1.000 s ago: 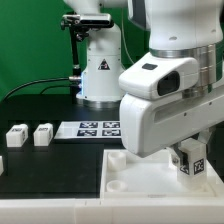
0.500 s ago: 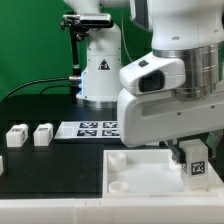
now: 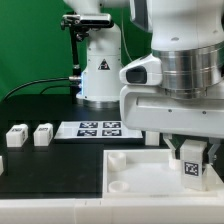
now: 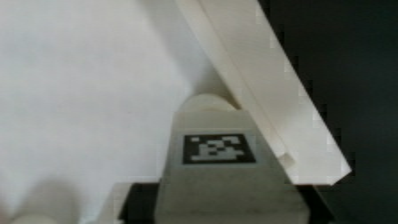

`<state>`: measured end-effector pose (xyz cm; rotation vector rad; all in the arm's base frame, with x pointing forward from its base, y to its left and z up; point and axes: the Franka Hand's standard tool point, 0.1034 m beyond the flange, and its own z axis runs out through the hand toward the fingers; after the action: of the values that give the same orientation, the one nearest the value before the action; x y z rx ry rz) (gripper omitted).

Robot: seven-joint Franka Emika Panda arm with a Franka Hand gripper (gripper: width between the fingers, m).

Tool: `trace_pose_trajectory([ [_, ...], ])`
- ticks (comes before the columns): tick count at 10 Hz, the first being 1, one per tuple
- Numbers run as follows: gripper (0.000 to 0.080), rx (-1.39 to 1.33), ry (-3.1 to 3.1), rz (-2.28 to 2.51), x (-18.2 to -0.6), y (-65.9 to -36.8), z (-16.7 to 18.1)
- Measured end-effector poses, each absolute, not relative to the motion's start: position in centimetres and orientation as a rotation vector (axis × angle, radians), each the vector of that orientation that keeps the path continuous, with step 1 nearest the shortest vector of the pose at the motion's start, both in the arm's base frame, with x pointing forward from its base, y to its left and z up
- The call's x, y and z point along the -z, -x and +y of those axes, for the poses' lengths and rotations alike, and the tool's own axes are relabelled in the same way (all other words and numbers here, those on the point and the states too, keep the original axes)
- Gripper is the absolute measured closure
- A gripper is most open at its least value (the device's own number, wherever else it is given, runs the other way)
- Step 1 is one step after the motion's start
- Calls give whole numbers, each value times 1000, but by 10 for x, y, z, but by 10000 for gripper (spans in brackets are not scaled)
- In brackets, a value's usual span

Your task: Assemble one leg

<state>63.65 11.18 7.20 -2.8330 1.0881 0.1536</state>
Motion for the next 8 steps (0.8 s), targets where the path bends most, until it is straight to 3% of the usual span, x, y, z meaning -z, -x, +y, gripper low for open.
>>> trace_pose_trajectory([
  [2,508,-168,2721,1368,-72,-636,113],
  [5,501,-166,2750,1306,-71,-636,113],
  [6,326,-165,2759,1287,-71,-636,113],
  [7,211,-161,2796,1197,-71,-636,113],
  [8,211,-156,2865,1007,-70,-635,113],
])
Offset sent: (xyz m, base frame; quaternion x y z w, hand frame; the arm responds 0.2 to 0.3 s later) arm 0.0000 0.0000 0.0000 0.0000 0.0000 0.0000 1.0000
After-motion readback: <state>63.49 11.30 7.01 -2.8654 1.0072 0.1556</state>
